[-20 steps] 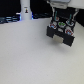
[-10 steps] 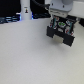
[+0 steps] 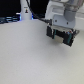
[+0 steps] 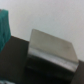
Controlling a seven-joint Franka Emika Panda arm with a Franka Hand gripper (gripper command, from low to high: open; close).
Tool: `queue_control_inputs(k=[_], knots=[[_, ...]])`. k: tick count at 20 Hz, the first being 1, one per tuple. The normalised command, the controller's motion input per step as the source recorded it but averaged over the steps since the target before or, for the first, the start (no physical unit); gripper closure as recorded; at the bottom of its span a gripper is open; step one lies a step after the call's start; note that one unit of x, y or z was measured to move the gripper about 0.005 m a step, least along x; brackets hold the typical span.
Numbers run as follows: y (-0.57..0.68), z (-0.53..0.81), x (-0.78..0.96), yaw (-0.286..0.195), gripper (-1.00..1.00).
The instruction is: Open the kcup holder, insert the kcup into the holder, and close the kcup holder
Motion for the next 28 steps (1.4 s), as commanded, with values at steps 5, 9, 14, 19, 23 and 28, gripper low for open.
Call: queue_control_inputs(k=[5,9,14,19,23,28], knots=[[0.23,-0.2,-0.38,0.208,-1.0],[0.49,0.0,-0.33,0.127,-1.0],[0.59,0.01,-0.38,0.104,-1.0],[0.65,0.02,-0.49,0.075,-1.0],[0.65,0.0,-0.71,0.036,-1.0],[0.59,0.0,-0.88,0.014,-1.0]])
